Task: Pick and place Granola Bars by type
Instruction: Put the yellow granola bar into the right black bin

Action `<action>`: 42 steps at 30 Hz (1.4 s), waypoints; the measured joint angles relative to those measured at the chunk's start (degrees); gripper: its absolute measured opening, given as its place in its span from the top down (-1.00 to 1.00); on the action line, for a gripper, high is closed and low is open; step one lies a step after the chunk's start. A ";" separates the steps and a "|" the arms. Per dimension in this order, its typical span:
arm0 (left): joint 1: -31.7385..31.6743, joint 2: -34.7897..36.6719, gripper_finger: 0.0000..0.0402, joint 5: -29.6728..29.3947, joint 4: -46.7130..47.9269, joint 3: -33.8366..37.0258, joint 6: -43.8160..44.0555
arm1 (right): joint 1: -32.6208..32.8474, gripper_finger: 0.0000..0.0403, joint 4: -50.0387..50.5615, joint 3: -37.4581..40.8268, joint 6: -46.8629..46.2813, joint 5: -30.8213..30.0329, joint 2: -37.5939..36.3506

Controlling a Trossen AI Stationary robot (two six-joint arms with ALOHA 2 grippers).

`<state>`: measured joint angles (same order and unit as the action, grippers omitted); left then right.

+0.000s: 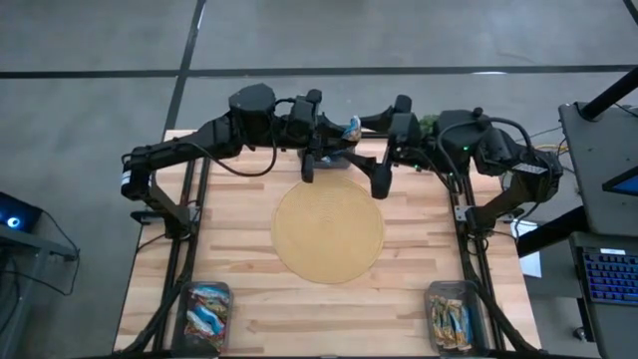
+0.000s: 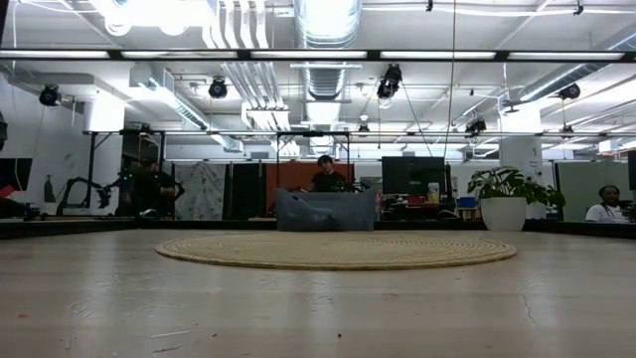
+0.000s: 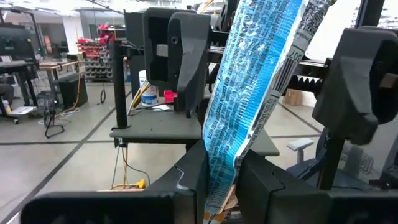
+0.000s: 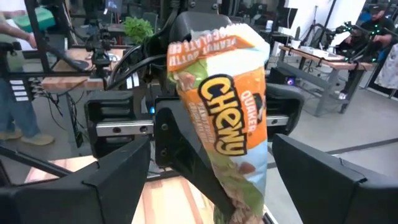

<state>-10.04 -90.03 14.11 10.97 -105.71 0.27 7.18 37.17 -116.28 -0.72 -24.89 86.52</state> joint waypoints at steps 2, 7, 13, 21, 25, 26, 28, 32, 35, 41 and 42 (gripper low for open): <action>0.00 0.01 0.75 0.00 0.04 0.00 0.14 | -0.04 -0.59 -0.11 0.01 -0.04 -0.50 -0.02; 0.00 0.01 0.75 0.00 0.13 0.00 0.23 | -0.13 -0.35 0.01 0.36 -0.59 -0.76 -0.15; 0.00 0.01 0.75 0.11 0.28 0.00 0.25 | -0.13 0.12 -0.04 0.34 -0.64 -0.64 -0.28; 0.02 0.01 0.75 0.22 0.47 0.00 -0.51 | -0.13 0.66 0.01 0.38 -0.59 -0.73 -0.28; 0.02 0.08 0.74 0.37 1.32 0.00 -0.44 | -0.13 0.81 0.11 0.44 0.14 -0.74 -0.26; 0.02 0.08 0.74 0.73 1.37 0.00 -0.36 | -0.13 0.83 0.13 0.44 0.19 -0.73 -0.26; 0.00 0.18 0.69 2.38 1.53 0.00 -0.56 | -0.11 0.85 0.13 0.47 0.48 -0.58 -0.41; -0.13 1.04 0.48 2.52 3.99 -0.07 -2.17 | -0.07 0.85 0.17 0.49 0.69 -0.39 -0.72; -0.49 2.23 0.28 -1.01 8.33 -0.13 -3.53 | -0.07 0.86 0.41 0.47 0.71 -0.45 -1.39; -0.98 4.83 0.03 -9.92 18.65 -0.11 -6.65 | -0.09 0.86 10.74 -0.92 -5.43 2.40 -1.84; -0.98 5.39 0.01 -10.24 19.97 -0.11 -6.80 | -0.08 0.86 14.03 -1.36 -7.25 4.08 -1.90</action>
<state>-11.03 -84.65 3.87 30.94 -105.82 -6.53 7.10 51.20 -117.64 -7.97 -20.82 84.63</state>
